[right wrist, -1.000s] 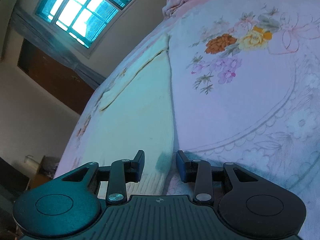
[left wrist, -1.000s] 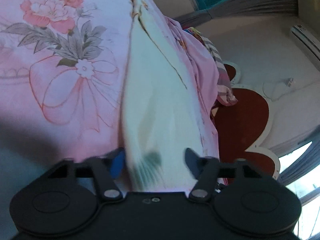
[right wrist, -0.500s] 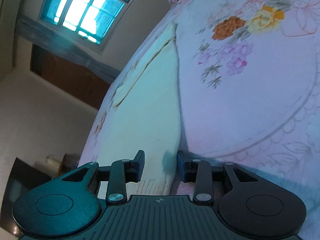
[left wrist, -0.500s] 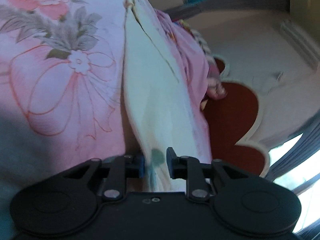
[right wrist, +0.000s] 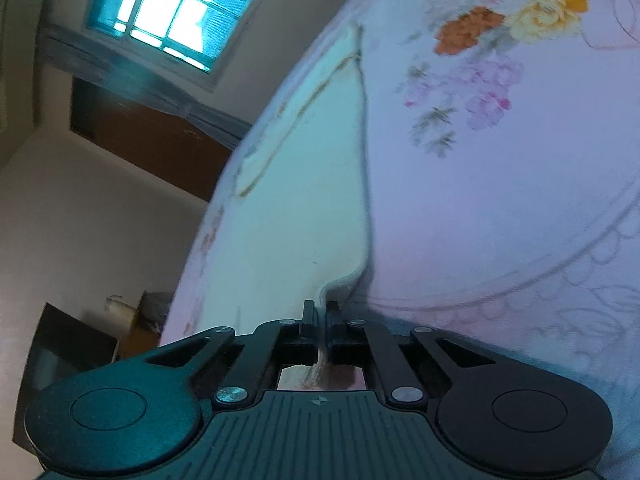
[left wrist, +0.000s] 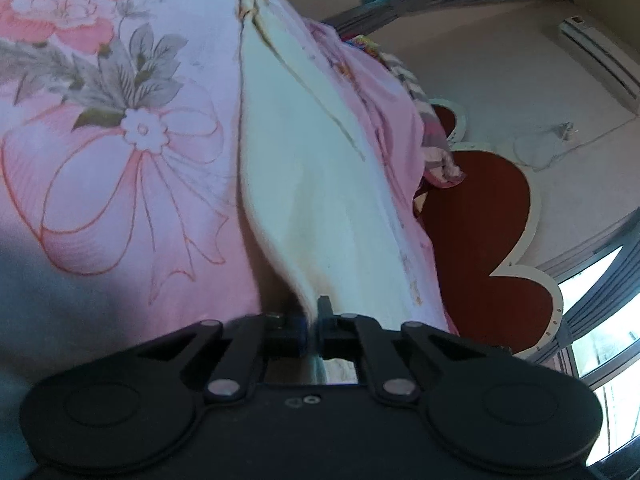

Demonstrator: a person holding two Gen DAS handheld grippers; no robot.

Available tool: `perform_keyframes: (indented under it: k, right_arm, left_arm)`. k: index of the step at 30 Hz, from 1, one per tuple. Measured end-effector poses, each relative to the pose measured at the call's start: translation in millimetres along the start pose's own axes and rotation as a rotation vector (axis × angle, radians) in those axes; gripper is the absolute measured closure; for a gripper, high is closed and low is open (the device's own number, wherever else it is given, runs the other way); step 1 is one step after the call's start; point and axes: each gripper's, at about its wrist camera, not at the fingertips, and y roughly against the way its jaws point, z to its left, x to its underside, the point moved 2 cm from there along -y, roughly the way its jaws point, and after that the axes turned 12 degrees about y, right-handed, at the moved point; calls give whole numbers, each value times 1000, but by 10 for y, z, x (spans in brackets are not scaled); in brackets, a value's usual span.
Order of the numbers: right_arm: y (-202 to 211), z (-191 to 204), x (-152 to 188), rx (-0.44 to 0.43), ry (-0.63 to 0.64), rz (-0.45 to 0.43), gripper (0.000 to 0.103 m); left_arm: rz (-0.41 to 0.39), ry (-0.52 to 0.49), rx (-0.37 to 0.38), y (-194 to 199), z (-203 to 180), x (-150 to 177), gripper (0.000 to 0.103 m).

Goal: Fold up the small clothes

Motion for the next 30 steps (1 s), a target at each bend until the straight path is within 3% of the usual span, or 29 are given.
perform_keyframes:
  k: [4,10,17,26,30]
  right_arm:
    - [141,182,-111,-17,61,-57,100]
    - [107,467,-547,-36,162,-123,100]
    - [-349,619,-1312,-42,255,-170,100]
    - [-1392,99,-2358,-27,225,-221,100]
    - [-1780,-251,-2653,12,239,-181,100]
  left_arm:
    - [-69,14,53,152,-85,-88,102]
    - [-129,-25,141,124,-446,-417,102]
    - [-206,-80,179,-201,-853,-1190,102]
    - [-278,-53,167,-766,-759,-2346,102]
    - [-272,-34,97,-1010,-606,-2682,103]
